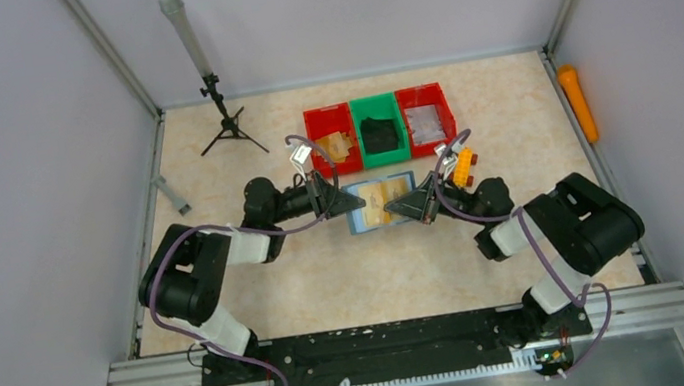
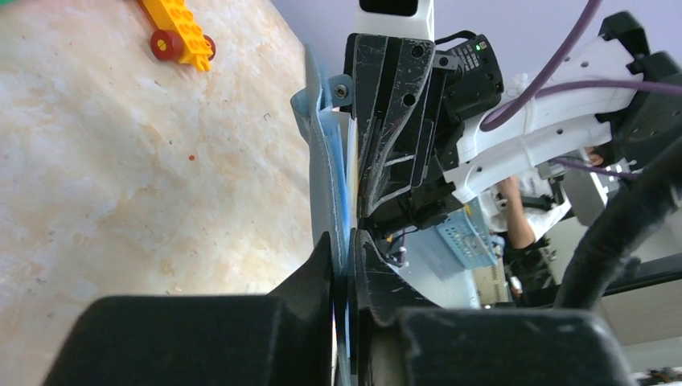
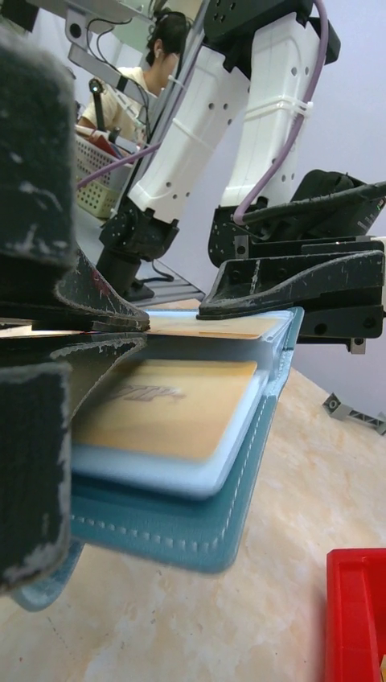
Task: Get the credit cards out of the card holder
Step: Remove the credit card from the card holder.
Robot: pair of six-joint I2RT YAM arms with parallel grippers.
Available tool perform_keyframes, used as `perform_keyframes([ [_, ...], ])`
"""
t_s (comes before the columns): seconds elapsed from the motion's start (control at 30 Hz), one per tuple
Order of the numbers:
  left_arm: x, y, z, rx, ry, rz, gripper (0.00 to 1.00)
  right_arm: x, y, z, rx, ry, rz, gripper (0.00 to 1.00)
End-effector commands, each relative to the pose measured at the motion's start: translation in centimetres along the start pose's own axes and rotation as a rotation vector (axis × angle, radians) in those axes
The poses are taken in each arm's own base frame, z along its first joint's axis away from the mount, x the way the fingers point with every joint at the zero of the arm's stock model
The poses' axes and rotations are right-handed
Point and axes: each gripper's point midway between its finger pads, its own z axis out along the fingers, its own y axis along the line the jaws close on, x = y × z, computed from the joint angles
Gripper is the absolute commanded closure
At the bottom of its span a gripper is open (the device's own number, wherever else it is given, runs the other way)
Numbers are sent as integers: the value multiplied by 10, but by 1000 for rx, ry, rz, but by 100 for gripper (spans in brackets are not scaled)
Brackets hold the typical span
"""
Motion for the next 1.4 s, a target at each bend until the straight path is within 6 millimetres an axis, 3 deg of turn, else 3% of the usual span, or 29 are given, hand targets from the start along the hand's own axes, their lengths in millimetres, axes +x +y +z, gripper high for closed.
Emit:
perform_keyframes([
  [0.0,-9,-21,-2,67,-29,92,100,-15,18,-1,-79,-51,-85,100],
  [0.3,-12,-25,-6,71,-52,108,100,-23,6,-8,-28,-87,-61,100],
  [0.5,-12,-21,-5,62,-47,96,100,-24,8,-8,-38,-88,-67,100],
  [0.7,-8,-16,1,69,-21,55,100,-23,16,-8,-88,-83,-66,78],
  [0.87,-3,-16,8,67,16,52,100,-19,15,-6,-103,-64,-42,74],
  [1.07,0,-15,11,52,33,63,100,-20,17,-7,-107,-67,-53,79],
  [1.2,0,-14,11,50,32,61,100,-20,17,-7,-105,-70,-56,100],
  [1.37,-12,-6,-3,-25,-45,85,100,-22,7,-9,-49,-86,-52,100],
])
